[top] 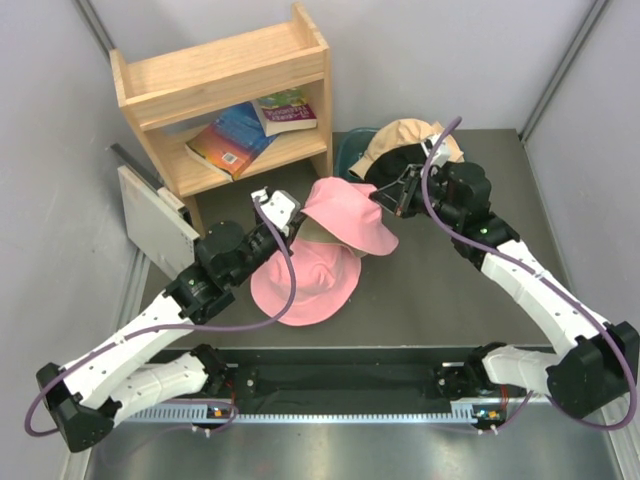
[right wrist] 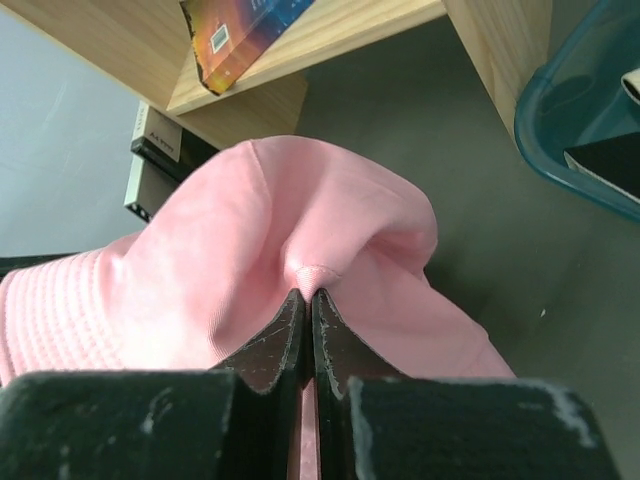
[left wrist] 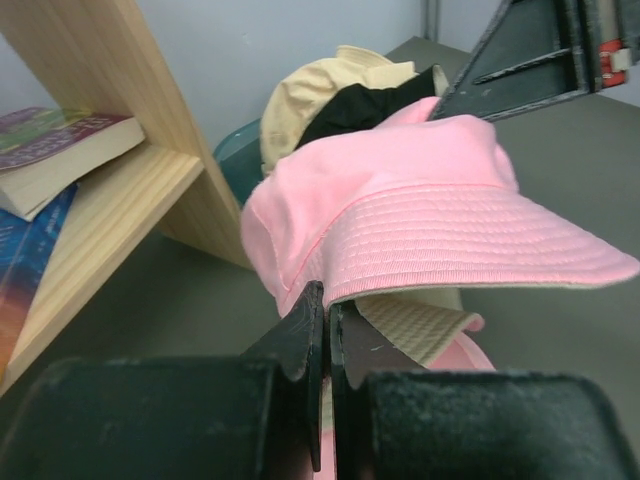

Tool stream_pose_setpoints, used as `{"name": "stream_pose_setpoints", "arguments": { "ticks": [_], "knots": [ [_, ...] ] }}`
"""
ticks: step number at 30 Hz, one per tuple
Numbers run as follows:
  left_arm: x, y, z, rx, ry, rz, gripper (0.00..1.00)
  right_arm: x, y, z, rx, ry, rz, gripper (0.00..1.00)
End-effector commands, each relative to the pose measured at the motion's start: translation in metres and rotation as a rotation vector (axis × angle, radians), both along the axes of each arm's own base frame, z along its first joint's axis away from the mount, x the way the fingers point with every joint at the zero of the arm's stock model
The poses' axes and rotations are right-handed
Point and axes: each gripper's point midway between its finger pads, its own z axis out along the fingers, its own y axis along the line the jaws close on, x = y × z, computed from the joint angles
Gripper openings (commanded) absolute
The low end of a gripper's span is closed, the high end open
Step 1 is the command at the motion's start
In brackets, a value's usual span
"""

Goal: Stack the hats

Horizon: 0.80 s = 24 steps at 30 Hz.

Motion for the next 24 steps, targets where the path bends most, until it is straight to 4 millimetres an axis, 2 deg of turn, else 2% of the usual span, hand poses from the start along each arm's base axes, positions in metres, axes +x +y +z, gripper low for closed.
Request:
{"name": "stream_pose_setpoints", "arguments": {
  "ticks": [1,2,5,7,12,19,20,24],
  "knots": [
    [0.02,0.015,0.025,-0.022,-0.108,0.13,0.0,0.005,-0.005,0.074,0.079,-0.221,-0.021,0.0],
    [0.022,0.018,0.032,-0.036,-0.132,0.152,0.0,0.001,-0.004,0.081,0.089,-0.239,-0.017,0.0],
    [0.031,0.031,0.035,0.004,-0.195,0.23,0.0,-0.005,0.0,0.094,0.11,-0.28,-0.016,0.0],
    [0.035,0.034,0.046,0.02,-0.245,0.256,0.0,-0.008,0.001,0.1,0.122,-0.301,-0.015,0.0],
    [0.047,0.04,0.06,0.071,-0.306,0.304,0.0,-0.015,0.011,0.115,0.149,-0.348,0.013,0.0],
    [0.072,0.054,0.055,0.043,-0.279,0.3,0.0,-0.022,0.018,0.139,0.164,-0.417,0.037,0.0],
    [0.079,0.062,0.054,0.044,-0.276,0.319,0.0,-0.023,0.019,0.14,0.164,-0.422,0.038,0.0],
    [0.09,0.064,0.052,0.025,-0.257,0.29,0.0,-0.019,0.02,0.145,0.159,-0.45,0.031,0.0]
  ]
}}
